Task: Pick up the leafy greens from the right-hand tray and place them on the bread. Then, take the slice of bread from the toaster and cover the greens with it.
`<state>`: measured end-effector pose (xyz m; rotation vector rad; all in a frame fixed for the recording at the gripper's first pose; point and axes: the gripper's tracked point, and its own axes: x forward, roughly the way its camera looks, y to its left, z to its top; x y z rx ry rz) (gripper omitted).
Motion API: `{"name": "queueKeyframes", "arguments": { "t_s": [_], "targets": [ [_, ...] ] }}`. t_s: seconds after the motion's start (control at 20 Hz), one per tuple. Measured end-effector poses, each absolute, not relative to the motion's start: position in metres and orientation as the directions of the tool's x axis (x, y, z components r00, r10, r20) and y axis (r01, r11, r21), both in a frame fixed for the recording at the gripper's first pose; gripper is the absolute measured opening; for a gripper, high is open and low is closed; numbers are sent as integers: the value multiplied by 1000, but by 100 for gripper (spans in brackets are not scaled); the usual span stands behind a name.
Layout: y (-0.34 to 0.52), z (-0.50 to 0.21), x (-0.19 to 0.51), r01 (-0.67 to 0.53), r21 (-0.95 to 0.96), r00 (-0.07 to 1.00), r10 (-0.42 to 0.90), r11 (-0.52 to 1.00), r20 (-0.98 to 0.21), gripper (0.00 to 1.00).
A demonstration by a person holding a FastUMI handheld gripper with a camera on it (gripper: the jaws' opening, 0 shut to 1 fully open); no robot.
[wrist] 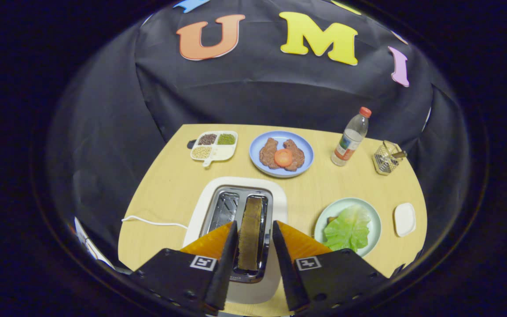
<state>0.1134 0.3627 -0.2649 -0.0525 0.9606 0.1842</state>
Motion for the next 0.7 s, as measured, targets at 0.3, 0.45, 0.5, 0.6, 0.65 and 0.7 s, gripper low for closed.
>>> {"name": "queueKeyframes", "arguments": {
  "t_s": [0.3,0.45,0.5,0.6,0.65,0.7],
  "targets": [
    [373,-260,109,-202,54,547,158,978,-822,18],
    [369,-244,108,-203,55,572,164,978,-804,11],
    [371,-240,106,-213,68,577,182,975,-796,11],
    [367,-222,104,-215,81,592,196,973,-782,11],
    [367,-212,105,-216,99,596,212,971,-775,11],
    [365,-203,104,-212,120,599,226,970,-768,11]
  ]
}}
